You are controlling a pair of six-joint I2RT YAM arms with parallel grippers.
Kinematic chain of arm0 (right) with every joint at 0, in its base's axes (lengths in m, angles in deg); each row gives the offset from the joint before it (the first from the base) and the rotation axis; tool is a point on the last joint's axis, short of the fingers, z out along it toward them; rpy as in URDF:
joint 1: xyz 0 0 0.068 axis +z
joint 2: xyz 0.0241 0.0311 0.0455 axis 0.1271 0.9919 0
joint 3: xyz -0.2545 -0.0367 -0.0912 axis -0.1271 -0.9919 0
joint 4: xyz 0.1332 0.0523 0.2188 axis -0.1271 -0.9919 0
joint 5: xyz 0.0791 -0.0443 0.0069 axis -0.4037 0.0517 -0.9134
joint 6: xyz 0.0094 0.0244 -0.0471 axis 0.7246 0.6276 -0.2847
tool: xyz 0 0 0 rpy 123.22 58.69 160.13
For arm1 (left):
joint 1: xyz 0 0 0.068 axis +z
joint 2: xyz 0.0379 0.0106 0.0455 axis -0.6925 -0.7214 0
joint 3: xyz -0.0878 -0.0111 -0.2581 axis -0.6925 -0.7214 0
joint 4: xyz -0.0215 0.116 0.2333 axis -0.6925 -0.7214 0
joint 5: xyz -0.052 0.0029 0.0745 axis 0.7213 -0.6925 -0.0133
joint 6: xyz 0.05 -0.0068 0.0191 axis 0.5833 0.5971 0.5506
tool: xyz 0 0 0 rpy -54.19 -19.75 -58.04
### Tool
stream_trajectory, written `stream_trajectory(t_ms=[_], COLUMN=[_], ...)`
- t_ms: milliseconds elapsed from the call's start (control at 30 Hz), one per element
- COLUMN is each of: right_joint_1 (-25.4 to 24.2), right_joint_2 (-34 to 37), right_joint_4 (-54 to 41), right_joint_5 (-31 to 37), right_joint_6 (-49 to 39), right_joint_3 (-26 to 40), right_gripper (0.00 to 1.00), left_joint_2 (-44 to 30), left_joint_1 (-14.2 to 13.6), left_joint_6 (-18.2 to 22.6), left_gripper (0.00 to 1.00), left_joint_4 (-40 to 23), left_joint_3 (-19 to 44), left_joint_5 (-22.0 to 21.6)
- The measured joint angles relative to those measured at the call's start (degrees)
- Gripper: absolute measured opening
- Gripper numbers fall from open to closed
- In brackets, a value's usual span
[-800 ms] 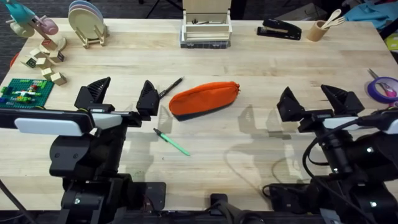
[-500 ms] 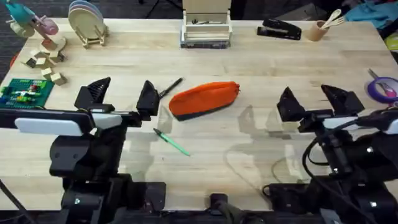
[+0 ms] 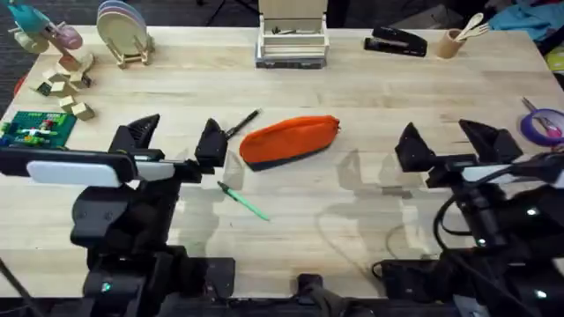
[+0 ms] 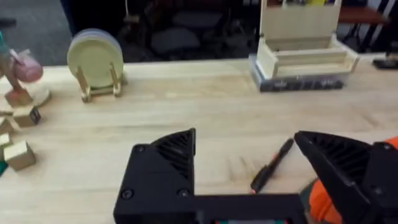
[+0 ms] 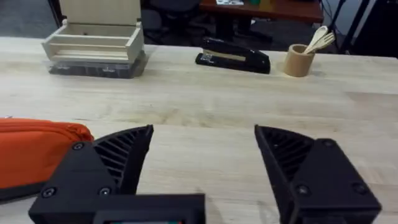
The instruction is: Unzip the bag, pick up the pens from the table one at a time and place them inside, then zip the bag closed.
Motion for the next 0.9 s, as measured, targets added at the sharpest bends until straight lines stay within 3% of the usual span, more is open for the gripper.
stream_trajectory(t_ms=[167,367,667,900], right_joint_1=[0.0,0.0,0.0,0.0], right_joint_2=[2.8,13.2,32.8,42.3], right_joint_4=[-8.3,-17.2,-25.7,-29.1], right_joint_5=[0.2,0.3,0.4,-1.4], right_joint_6=[-0.8,-1.2,-1.6,-1.8], right_joint_3=[9.5,25.3,46.8,55.3], right_gripper=[0.997,0.997,0.998,0.998], left_joint_2=[0.0,-1.2,-11.5,-21.9], left_joint_1=[0.0,0.0,0.0,0.0], left_joint_6=[0.2,0.2,0.4,0.4], left_gripper=[0.993,0.993,0.993,0.993], left_joint_4=[-8.3,-17.6,-27.7,-34.9], left_joint_3=[6.9,18.2,33.6,45.1], left_joint_5=[0.0,0.0,0.1,2.5])
